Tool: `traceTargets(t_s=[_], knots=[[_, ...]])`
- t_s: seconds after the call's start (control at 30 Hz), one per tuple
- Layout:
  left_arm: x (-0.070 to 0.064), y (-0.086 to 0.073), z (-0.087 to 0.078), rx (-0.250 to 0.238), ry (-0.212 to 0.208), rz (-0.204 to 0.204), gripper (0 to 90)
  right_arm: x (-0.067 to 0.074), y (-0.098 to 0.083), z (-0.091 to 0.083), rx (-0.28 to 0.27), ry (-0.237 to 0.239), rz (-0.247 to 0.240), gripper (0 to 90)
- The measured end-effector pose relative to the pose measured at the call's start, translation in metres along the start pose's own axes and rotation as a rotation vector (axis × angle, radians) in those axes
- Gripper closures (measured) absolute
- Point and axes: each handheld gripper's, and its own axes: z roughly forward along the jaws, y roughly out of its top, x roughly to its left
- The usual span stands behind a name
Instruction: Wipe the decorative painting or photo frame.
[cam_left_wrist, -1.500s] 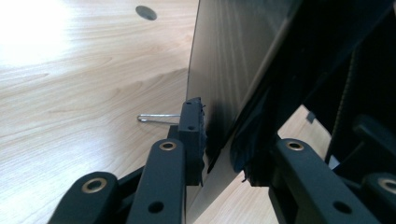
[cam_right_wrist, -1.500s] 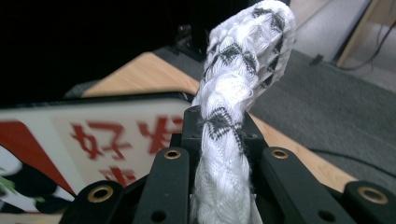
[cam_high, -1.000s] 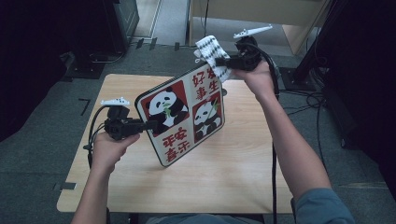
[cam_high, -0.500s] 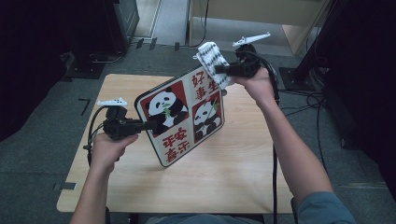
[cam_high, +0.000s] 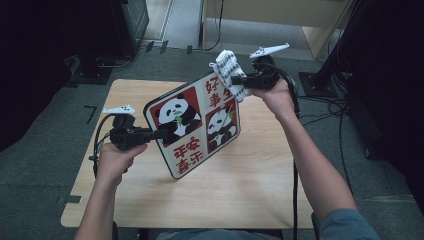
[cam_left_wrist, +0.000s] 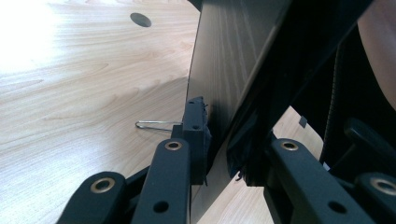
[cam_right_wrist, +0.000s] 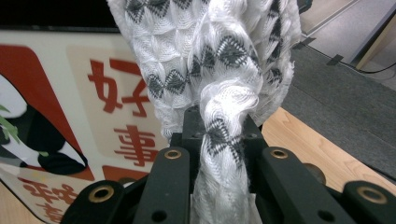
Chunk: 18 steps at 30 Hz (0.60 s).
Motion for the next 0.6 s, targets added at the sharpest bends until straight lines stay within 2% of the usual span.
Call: traceTargets(t_s=[0.43, 0.6], knots=[[0.001, 0.000, 0.000, 0.000, -0.015, -0.007, 76.4, -0.004, -0.026, 0.013, 0.024, 0.012, 0.018, 80.0], [0.001, 0.000, 0.000, 0.000, -0.017, -0.009, 76.3, -0.007, -0.035, 0.017, 0.016, 0.014, 0.028, 79.9]])
